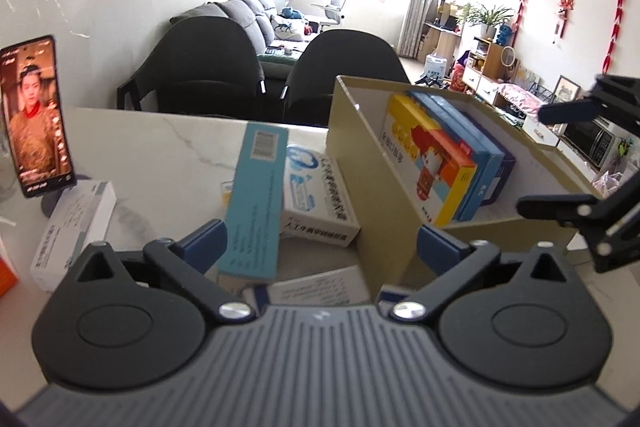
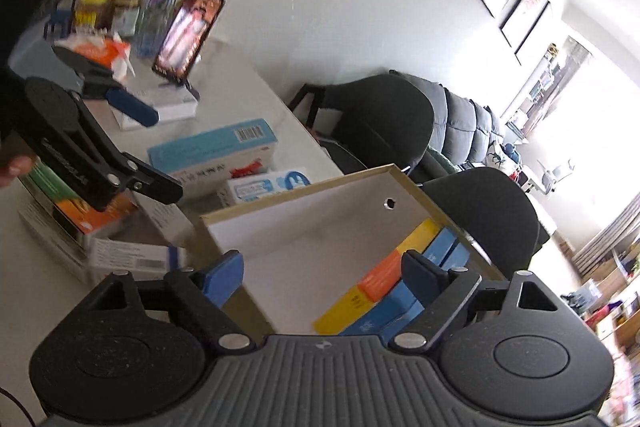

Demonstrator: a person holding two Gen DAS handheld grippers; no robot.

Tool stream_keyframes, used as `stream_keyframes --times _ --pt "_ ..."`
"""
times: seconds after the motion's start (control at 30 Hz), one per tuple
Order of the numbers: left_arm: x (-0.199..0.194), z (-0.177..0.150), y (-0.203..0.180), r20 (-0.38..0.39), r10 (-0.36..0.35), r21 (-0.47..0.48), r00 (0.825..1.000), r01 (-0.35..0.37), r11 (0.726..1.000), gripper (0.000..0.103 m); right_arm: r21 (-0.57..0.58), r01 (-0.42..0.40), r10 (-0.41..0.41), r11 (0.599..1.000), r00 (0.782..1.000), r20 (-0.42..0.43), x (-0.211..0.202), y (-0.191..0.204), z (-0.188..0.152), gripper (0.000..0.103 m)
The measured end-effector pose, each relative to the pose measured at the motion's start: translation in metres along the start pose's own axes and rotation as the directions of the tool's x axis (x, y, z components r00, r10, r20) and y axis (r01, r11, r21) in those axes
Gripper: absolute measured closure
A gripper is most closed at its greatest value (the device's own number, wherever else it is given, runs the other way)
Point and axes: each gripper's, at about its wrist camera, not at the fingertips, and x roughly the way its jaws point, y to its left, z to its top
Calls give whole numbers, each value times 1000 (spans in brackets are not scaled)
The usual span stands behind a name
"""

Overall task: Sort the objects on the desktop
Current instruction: 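Withdraw the right tool up while the left tool moves to the light blue box, then close the left tool on the upright light blue barcode box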

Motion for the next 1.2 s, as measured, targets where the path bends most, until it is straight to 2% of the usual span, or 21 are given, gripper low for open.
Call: stream_keyframes --times 0.23,0.43,0.57,0.97,1.2 --pt "-8 -16 13 -9 21 -28 1000 -22 999 0 147 19 -29 989 998 60 -19 11 -18 3" --pt "-11 -31 24 -15 44 -53 999 -45 998 0 320 19 -63 947 990 129 -33 17 -39 1" --pt "-9 -38 32 -25 62 -75 998 -64 995 0 434 28 -108 901 981 161 -39 22 -54 1" --pt "9 -36 46 -20 111 -136 994 -113 984 0 650 32 -174 759 972 155 -41 32 -82 0" --pt "26 -21 43 -11 126 -117 992 -126 985 2 681 47 -174 731 977 119 -36 32 -92 0"
